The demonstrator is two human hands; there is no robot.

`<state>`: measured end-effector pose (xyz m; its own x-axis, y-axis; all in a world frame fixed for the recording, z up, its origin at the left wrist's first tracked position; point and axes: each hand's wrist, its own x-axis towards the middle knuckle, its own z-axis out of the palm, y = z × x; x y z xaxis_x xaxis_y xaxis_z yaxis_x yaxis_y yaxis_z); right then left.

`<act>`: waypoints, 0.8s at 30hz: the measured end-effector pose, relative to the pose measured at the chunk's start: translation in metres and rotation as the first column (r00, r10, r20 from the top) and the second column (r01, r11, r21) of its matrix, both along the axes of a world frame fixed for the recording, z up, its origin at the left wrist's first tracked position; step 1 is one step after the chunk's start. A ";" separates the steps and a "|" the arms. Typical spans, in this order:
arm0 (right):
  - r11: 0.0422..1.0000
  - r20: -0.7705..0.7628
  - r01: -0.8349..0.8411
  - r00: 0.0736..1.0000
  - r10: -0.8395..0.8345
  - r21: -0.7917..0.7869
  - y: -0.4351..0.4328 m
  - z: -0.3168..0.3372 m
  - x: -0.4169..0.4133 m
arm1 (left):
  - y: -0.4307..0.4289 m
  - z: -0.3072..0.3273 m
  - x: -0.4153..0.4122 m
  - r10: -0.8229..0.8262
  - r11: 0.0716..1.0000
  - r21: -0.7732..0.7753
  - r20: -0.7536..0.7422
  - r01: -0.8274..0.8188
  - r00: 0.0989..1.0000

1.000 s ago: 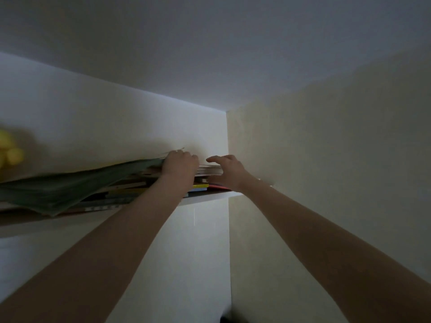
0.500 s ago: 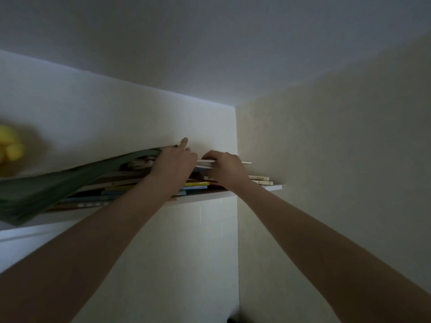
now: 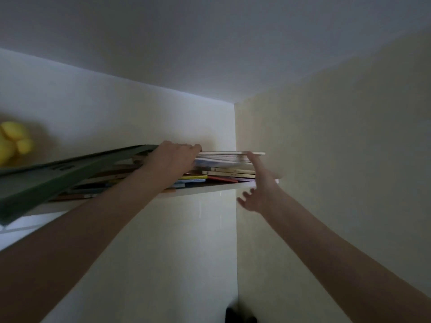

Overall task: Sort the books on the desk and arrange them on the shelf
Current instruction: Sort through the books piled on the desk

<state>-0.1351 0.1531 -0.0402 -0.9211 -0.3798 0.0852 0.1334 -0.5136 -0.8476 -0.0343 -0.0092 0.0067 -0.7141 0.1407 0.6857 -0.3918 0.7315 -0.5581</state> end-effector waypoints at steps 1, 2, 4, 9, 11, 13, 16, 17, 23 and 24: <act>0.975 0.054 -0.209 0.976 0.213 -0.080 -0.008 -0.001 0.009 | 0.000 -0.001 0.002 -0.069 0.998 -0.008 -0.012 0.069 0.998; 0.921 0.036 -0.363 0.928 0.372 -0.141 -0.019 0.000 0.015 | -0.001 -0.003 0.002 -0.127 0.992 -0.021 -0.003 0.126 0.992; 0.846 -0.023 -0.502 0.862 0.507 -0.177 -0.038 0.010 0.022 | -0.004 -0.002 0.007 -0.232 0.971 -0.064 -0.014 0.231 0.973; 0.872 0.049 -0.472 0.875 0.481 -0.125 -0.056 0.030 0.035 | -0.001 0.000 0.009 -0.122 0.977 0.188 0.108 0.101 0.987; 0.881 0.082 -0.455 0.881 0.466 -0.129 -0.056 0.032 0.039 | 0.007 0.000 0.015 -0.053 0.988 0.152 0.136 0.032 0.989; 0.902 0.090 -0.410 0.902 0.423 -0.133 -0.057 0.035 0.039 | 0.007 0.005 0.023 0.044 0.988 0.140 0.149 -0.065 0.988; 0.931 0.144 -0.345 0.922 0.361 -0.123 -0.058 0.038 0.040 | -0.007 0.013 0.036 0.196 0.949 0.206 0.202 -0.237 0.960; 0.933 0.170 -0.336 0.920 0.354 -0.125 -0.057 0.039 0.040 | -0.010 0.014 0.038 0.216 0.941 0.210 0.225 -0.264 0.950; 0.941 0.181 -0.293 0.929 0.322 -0.170 -0.051 0.040 0.026 | -0.014 0.031 0.042 0.064 0.804 0.516 0.416 -0.293 0.907; 0.937 0.161 -0.299 0.931 0.328 -0.177 -0.049 0.040 0.021 | -0.010 0.035 0.043 -0.001 0.759 0.584 0.444 -0.289 0.896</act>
